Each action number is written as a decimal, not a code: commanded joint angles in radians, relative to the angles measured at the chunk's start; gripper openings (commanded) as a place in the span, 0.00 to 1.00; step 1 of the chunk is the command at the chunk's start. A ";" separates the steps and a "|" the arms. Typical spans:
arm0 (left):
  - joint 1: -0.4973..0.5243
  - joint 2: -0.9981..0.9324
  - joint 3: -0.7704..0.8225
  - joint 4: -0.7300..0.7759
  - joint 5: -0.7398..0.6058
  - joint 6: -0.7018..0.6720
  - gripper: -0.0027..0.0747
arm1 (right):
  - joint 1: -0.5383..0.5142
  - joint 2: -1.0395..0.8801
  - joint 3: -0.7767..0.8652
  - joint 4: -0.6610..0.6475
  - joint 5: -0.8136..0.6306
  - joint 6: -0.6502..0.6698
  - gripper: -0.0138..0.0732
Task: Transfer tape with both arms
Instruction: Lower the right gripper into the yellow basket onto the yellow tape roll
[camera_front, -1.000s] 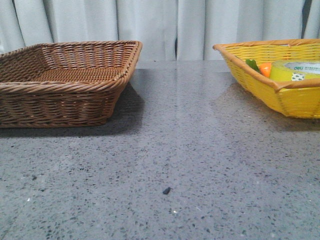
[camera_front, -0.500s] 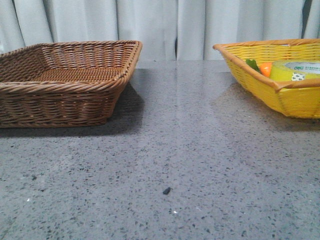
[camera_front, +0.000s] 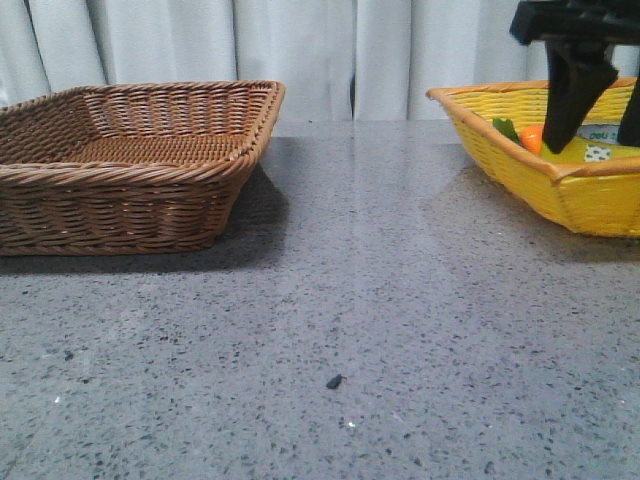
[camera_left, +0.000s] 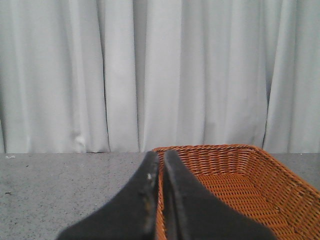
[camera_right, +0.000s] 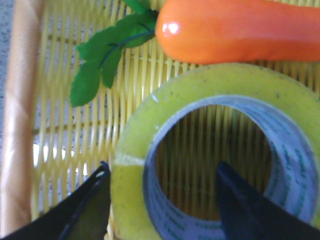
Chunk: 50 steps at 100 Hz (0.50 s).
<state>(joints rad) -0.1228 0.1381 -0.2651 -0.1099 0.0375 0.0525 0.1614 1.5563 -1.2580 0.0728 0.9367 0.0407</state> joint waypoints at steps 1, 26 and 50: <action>0.000 0.019 -0.035 -0.007 -0.067 -0.006 0.01 | 0.001 -0.007 -0.043 -0.005 -0.018 -0.007 0.60; 0.000 0.019 -0.035 -0.007 -0.067 -0.006 0.01 | 0.001 0.016 -0.043 -0.005 -0.030 -0.007 0.58; 0.000 0.019 -0.035 -0.007 -0.067 -0.006 0.01 | 0.001 0.016 -0.043 -0.005 -0.032 -0.007 0.37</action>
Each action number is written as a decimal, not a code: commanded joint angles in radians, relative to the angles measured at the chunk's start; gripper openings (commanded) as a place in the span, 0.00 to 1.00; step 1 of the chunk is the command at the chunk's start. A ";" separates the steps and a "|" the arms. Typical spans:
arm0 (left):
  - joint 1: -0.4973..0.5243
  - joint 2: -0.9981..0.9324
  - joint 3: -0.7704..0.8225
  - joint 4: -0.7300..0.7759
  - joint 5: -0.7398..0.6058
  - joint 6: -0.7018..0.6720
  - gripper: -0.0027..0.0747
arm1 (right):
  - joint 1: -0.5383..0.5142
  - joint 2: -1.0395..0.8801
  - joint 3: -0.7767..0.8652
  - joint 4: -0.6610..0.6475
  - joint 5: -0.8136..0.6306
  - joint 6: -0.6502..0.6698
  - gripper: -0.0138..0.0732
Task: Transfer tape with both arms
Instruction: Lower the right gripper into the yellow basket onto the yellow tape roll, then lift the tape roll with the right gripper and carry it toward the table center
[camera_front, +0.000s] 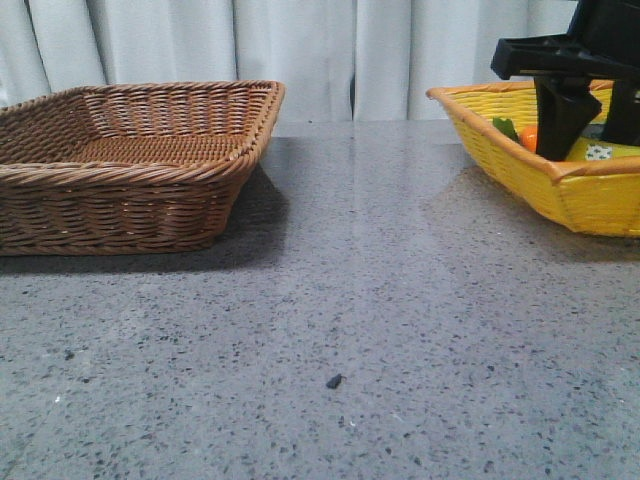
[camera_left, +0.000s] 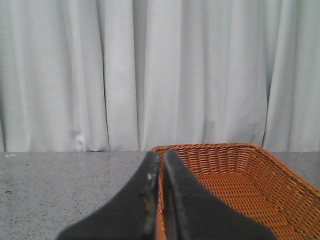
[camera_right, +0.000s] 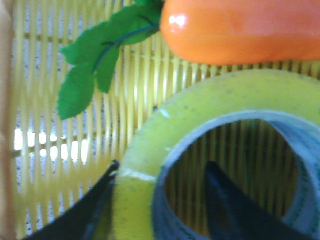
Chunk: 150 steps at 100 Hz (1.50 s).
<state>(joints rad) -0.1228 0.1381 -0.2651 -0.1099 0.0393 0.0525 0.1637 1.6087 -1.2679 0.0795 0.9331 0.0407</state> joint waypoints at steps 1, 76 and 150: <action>0.000 0.019 -0.035 -0.007 -0.069 -0.006 0.01 | -0.001 -0.036 -0.033 -0.012 -0.028 -0.007 0.37; 0.000 0.019 -0.035 -0.007 -0.069 -0.006 0.01 | -0.001 -0.036 -0.144 -0.010 0.066 -0.007 0.25; 0.000 0.019 -0.035 -0.007 -0.069 -0.006 0.01 | 0.424 -0.017 -0.512 0.014 0.265 -0.007 0.24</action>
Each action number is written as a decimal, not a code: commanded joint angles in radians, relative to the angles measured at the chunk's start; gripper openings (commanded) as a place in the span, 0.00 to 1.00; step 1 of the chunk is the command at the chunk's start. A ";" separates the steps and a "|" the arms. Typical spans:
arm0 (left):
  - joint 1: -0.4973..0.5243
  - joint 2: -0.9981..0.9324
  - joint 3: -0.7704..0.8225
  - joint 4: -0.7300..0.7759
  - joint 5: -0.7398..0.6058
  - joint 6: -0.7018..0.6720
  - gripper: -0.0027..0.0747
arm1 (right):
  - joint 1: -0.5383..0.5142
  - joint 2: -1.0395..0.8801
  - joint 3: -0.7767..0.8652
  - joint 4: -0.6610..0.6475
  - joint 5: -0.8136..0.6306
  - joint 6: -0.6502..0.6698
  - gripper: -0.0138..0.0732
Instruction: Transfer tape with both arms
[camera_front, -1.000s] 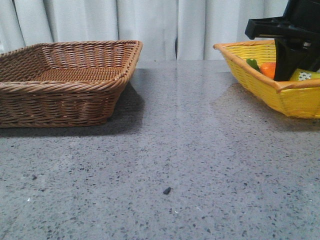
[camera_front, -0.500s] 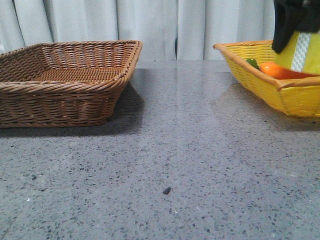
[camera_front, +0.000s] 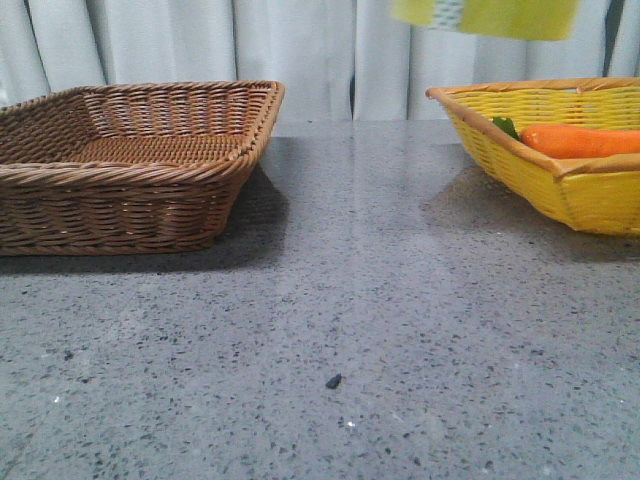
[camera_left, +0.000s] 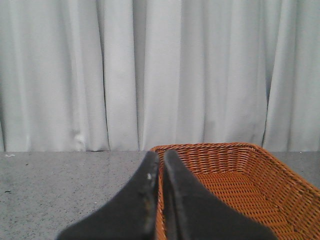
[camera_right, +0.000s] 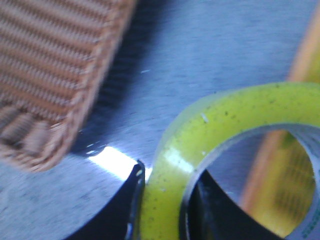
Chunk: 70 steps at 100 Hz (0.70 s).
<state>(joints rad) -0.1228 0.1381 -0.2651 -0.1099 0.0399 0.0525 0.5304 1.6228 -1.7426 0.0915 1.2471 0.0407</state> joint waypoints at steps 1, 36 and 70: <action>0.000 0.019 -0.035 -0.007 -0.070 -0.006 0.01 | 0.062 -0.027 -0.037 0.002 -0.049 -0.007 0.25; 0.000 0.019 -0.035 -0.008 -0.070 -0.006 0.01 | 0.125 0.114 -0.033 -0.046 0.000 -0.007 0.24; 0.000 0.019 -0.035 -0.008 -0.070 -0.006 0.01 | 0.125 0.197 -0.028 -0.082 -0.029 -0.007 0.24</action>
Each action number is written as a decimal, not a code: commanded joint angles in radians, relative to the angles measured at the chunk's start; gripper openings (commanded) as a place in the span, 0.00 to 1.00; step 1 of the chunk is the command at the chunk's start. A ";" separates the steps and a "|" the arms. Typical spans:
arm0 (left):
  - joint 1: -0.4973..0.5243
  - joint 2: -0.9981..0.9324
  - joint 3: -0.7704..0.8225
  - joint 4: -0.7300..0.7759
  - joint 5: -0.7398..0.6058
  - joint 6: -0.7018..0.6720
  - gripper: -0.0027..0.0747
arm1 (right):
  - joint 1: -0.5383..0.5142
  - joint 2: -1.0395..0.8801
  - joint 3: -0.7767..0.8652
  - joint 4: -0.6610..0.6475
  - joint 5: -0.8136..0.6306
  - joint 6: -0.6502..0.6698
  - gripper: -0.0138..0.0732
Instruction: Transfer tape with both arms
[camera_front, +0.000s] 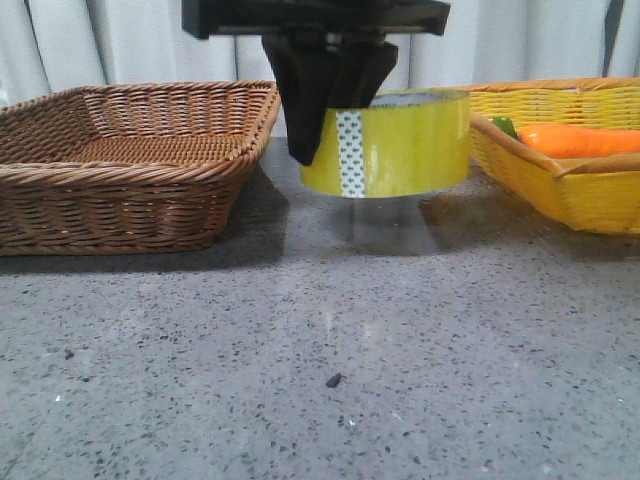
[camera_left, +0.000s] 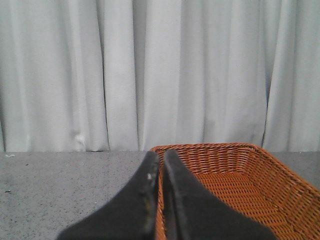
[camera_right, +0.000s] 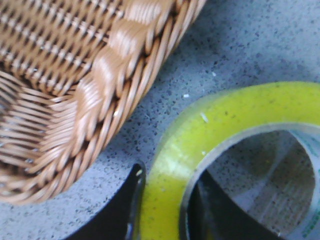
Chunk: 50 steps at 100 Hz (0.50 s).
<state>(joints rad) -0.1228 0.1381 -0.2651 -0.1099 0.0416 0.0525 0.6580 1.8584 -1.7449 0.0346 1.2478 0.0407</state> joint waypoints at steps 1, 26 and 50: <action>0.000 0.019 -0.035 -0.008 -0.072 -0.006 0.01 | -0.003 -0.037 -0.026 -0.025 -0.030 -0.007 0.24; 0.000 0.019 -0.035 -0.008 -0.072 -0.006 0.01 | -0.003 -0.030 -0.026 -0.058 -0.009 0.012 0.25; 0.000 0.019 -0.035 -0.008 -0.072 -0.006 0.01 | -0.003 -0.030 -0.026 -0.061 0.016 0.012 0.25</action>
<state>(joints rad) -0.1228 0.1381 -0.2651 -0.1099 0.0416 0.0525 0.6580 1.8843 -1.7430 -0.0053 1.2447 0.0515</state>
